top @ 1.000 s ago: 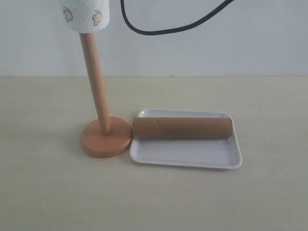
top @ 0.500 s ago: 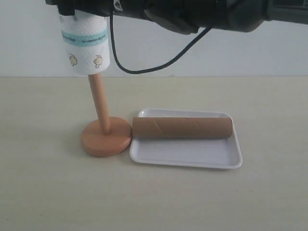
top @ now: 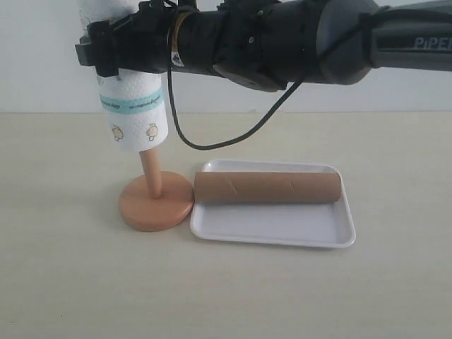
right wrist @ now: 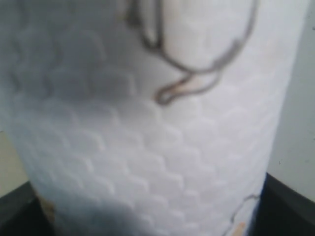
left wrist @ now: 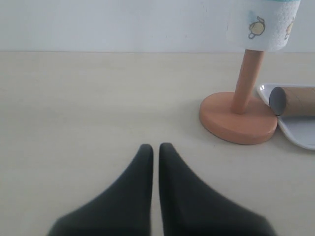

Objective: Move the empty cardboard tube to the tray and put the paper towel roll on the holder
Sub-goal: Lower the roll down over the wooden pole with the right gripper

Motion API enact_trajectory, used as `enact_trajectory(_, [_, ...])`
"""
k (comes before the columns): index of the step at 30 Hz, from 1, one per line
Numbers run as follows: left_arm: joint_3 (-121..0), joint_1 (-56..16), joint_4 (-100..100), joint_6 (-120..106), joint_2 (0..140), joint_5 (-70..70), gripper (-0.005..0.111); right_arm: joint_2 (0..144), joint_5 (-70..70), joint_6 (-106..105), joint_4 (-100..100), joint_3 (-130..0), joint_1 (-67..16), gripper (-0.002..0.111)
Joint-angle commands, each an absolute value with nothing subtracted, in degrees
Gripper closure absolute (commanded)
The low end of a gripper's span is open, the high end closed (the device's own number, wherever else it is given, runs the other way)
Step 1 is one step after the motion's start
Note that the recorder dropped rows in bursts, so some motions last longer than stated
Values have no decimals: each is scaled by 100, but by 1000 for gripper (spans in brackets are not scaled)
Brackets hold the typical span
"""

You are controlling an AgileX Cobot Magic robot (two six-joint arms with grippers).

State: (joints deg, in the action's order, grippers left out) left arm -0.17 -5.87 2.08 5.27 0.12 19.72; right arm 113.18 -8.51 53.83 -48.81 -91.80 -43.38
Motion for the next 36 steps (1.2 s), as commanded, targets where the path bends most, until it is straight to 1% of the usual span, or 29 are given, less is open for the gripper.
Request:
enact_trajectory(1, [0,-571,246,499,0,1936,103,11268,-1078,5323,-4859,-9059,-4331,107])
enact_trajectory(15, [0,-571,246,499,0,1936,103,11268,-1069,5336,-4859,-8859,-4331,107])
enact_trajectory(25, [0,-571,246,499,0,1936,103,11728,-1304,5403,-4859,-8859,-4344,107])
enact_trajectory(36, [0,-571,246,499,0,1936,103,11890,-869,5348,-4859,-8859,-4353,107])
